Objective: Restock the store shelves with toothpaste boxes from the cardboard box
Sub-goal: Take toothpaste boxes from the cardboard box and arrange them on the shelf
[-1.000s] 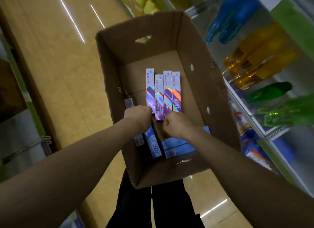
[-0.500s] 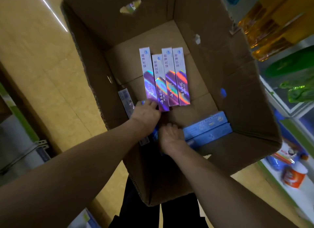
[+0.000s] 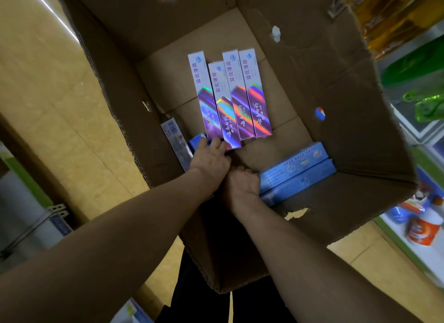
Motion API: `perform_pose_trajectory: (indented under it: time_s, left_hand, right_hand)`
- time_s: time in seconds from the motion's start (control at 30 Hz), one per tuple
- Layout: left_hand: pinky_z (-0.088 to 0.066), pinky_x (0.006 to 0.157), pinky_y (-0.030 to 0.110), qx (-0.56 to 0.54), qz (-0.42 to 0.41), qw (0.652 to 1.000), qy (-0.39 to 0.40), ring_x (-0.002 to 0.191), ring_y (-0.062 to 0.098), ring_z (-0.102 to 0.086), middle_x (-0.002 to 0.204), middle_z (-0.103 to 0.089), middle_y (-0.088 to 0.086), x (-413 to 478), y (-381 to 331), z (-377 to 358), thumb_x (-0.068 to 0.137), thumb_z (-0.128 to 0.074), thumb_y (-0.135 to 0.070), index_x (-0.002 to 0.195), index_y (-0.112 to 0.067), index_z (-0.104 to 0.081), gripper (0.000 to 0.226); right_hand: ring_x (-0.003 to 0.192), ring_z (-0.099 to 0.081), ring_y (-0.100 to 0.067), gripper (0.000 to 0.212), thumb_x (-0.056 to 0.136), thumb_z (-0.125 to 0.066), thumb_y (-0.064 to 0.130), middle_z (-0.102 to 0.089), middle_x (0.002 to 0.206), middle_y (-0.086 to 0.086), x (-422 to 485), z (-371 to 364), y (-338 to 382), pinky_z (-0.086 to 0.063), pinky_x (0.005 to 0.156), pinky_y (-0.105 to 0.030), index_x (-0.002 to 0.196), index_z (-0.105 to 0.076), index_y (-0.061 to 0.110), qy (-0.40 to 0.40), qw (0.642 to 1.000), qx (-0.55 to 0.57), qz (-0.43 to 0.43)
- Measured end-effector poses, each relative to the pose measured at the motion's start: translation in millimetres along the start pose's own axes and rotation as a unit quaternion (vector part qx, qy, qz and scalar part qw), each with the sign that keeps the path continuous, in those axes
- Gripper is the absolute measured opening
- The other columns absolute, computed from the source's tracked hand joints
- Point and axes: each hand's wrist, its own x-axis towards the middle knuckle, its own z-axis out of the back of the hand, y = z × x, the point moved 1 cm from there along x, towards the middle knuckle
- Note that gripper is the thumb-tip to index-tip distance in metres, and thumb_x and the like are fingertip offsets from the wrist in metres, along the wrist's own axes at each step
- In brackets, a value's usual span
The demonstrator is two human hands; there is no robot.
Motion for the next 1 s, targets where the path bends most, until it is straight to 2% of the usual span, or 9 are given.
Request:
perform_pose_trajectory:
  time_s: [0.2,0.37,0.5,0.63,0.8,1.0]
  left_hand:
    - [-0.023,0.108,0.05,0.04,-0.021,0.999,-0.002,0.129,0.03,-0.031,0.138,-0.037,0.011,-6.3,1.7,6.2,0.098,-0.041,-0.019,0.131,-0.016,-0.049,0.034]
    - [-0.029,0.103,0.048,0.015,0.004,1.0,-0.016,0.129,0.029,-0.032,0.137,-0.037,0.01,-23.6,8.7,33.4,0.097,-0.044,-0.02,0.132,-0.018,-0.048,0.036]
    - [-0.032,0.101,0.047,0.01,0.048,0.998,-0.046,0.13,0.029,-0.031,0.14,-0.034,0.01,-46.0,23.9,78.3,0.095,-0.048,-0.018,0.134,-0.017,-0.045,0.04]
    - [-0.037,0.093,0.043,-0.018,0.111,0.99,-0.084,0.126,0.028,-0.032,0.135,-0.036,0.009,-74.3,46.8,128.2,0.09,-0.056,-0.021,0.132,-0.018,-0.046,0.043]
    - [-0.039,0.079,0.038,-0.046,0.2,0.969,-0.138,0.122,0.026,-0.034,0.128,-0.039,0.007,-119.7,79.6,189.2,0.087,-0.06,-0.019,0.127,-0.018,-0.051,0.041]
    - [-0.043,0.086,0.041,-0.083,0.281,0.93,-0.22,0.123,0.027,-0.038,0.127,-0.041,0.007,-191.4,122.5,240.6,0.091,-0.056,-0.024,0.127,-0.02,-0.05,0.037]
  right_hand:
    - [0.114,-0.056,-0.027,0.035,0.09,-0.057,0.041,-0.061,0.121,-0.008,-11.2,8.1,-0.5,-0.041,0.093,-0.035,0.118,-0.061,0.019,-0.015,1.0,0.0,0.018]
    - [0.123,-0.046,-0.026,0.043,0.091,-0.056,0.042,-0.055,0.129,-0.007,-26.3,49.4,-7.8,-0.035,0.098,-0.036,0.126,-0.056,0.018,-0.012,0.999,-0.028,0.027]
    - [0.126,-0.043,-0.028,0.054,0.088,-0.059,0.045,-0.051,0.132,-0.01,-47.3,113.0,-13.8,-0.034,0.101,-0.038,0.13,-0.051,0.012,-0.035,0.997,-0.046,0.06]
    - [0.126,-0.045,-0.027,0.055,0.086,-0.06,0.047,-0.047,0.135,-0.007,-68.5,184.4,-11.2,-0.039,0.097,-0.035,0.131,-0.048,0.017,-0.068,0.993,-0.028,0.096]
    - [0.121,-0.047,-0.027,0.043,0.089,-0.058,0.039,-0.049,0.129,-0.007,-98.7,269.7,7.3,-0.041,0.091,-0.033,0.125,-0.053,0.016,-0.133,0.974,-0.101,0.155]
    - [0.122,-0.045,-0.031,0.05,0.087,-0.06,0.04,-0.046,0.129,-0.01,-148.2,355.0,49.7,-0.041,0.093,-0.037,0.129,-0.051,0.015,-0.215,0.938,-0.152,0.223]
